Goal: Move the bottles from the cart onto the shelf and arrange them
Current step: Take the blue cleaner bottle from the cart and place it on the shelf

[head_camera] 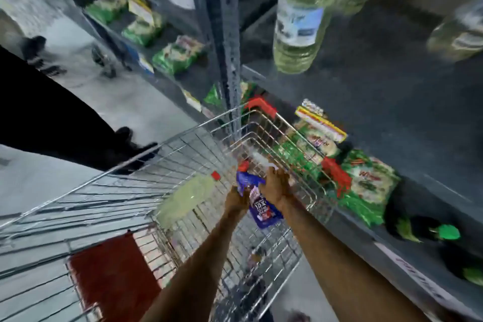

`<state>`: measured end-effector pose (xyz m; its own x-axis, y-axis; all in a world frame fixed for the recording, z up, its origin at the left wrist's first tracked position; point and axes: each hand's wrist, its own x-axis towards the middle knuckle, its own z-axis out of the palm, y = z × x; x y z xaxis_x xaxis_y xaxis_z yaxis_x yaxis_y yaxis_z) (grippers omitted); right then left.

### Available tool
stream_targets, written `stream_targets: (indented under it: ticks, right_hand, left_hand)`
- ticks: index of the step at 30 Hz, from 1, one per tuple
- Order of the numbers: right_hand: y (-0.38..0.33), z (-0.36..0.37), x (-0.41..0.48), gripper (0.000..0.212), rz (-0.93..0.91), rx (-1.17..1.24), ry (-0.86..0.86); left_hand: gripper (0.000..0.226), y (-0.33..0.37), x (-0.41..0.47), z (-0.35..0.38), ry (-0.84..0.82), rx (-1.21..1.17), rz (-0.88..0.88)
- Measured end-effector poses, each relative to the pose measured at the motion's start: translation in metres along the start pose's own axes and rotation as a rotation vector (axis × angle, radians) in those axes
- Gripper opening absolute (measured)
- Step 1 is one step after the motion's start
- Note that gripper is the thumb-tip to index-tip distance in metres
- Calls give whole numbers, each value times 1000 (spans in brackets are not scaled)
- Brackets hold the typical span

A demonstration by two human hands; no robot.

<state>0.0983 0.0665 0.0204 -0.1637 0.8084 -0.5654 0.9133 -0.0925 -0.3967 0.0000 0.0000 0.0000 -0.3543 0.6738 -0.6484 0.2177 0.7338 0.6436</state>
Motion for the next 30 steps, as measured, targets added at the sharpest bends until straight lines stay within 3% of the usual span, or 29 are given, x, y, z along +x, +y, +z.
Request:
stream_targets:
  ticks: [4, 8, 10, 11, 13, 16, 23, 26, 30]
  right_hand:
    - [21, 36, 46, 41, 140, 22, -260]
    - [65, 82, 85, 26, 246, 99, -426]
    - [93, 104, 104, 29, 301, 145, -468]
    - [101, 111, 110, 32, 322, 161, -484]
    - [86, 98, 101, 31, 313, 144, -504]
    - [46, 62, 73, 28, 301, 148, -445]
    - [2, -2, 0, 42, 191, 291, -305]
    - [-6, -34, -43, 46, 56, 338, -188]
    - [1, -87, -112, 43, -176, 501, 14]
  left_hand:
    - [33, -34, 42, 16, -72, -85, -233]
    - [18, -55, 60, 26, -177, -169, -314]
    - [7, -55, 61, 26, -229, -244, -339]
    - [12, -56, 62, 27, -240, -282, -347]
    - [28, -56, 64, 32, -245, -362, -385]
    - [20, -47, 56, 31, -230, -476, -434]
    - [34, -8, 5, -13, -179, -511, -216]
    - [29, 13, -37, -35, -183, -533, 30]
    - [30, 68, -113, -50, -60, -483, 329]
